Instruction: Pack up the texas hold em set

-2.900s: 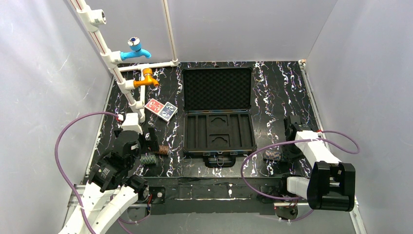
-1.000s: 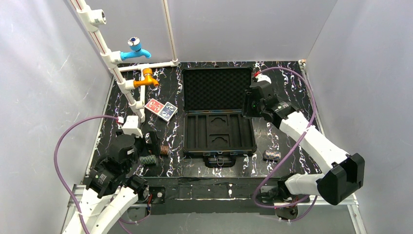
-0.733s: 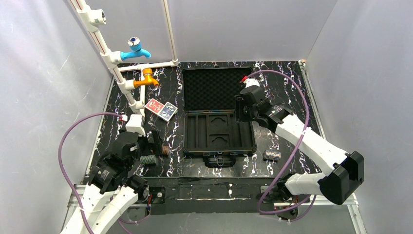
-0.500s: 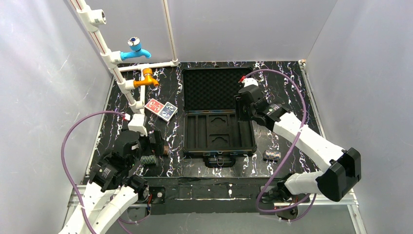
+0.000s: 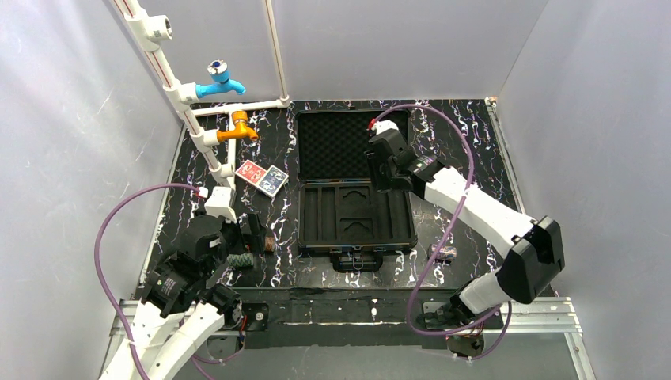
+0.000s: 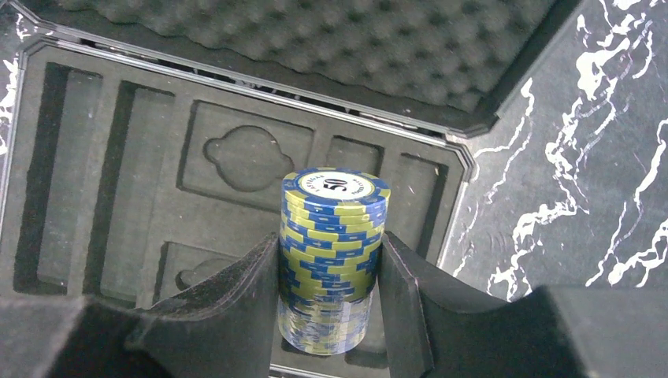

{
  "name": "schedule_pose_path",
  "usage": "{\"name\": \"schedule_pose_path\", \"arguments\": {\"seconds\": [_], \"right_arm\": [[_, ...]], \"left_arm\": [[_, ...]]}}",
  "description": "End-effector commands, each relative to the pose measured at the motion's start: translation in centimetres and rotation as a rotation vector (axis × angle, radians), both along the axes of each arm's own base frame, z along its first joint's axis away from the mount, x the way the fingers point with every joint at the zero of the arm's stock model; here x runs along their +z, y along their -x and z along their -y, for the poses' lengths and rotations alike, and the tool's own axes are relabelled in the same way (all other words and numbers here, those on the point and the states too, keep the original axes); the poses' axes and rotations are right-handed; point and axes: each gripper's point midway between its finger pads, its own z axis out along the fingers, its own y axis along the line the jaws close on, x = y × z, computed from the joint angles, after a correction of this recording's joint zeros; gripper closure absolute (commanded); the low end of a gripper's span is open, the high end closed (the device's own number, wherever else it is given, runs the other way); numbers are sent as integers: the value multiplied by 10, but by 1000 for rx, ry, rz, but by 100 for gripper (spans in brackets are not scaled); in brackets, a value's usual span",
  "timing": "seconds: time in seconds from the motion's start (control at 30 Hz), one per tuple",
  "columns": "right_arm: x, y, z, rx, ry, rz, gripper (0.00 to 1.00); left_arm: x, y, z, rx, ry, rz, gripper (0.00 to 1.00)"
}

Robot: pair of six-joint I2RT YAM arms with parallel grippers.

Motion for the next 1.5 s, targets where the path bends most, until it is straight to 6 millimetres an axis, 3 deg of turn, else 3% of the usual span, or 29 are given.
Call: {"name": "schedule_pose_path", "arguments": {"seconds": [0.0, 0.2, 0.33, 0.7, 0.9, 1.07, 1.27, 1.47], "right_arm": [[33, -21, -31, 44, -48, 100, 99], [21, -29, -47, 50, 14, 102, 99], [26, -31, -50, 48, 28, 113, 99], [27, -30, -35, 62, 109, 138, 99], [31, -29, -17, 16, 132, 196, 99], [12, -20, 4, -33, 173, 190, 99], [4, -12, 37, -109, 214, 214, 99], [-8, -8, 51, -126, 228, 232, 99]], "left_arm": [[9, 2, 2, -21, 3, 17, 1], [10, 4, 3, -31, 9, 22, 1], [10, 4, 3, -31, 11, 24, 1], [12, 5, 3, -35, 18, 32, 1], [7, 3, 9, -64, 6, -4, 1], [8, 5, 6, -47, 12, 7, 1], [6, 4, 7, -51, 9, -1, 1], [5, 4, 10, -66, 8, -15, 1]]}}
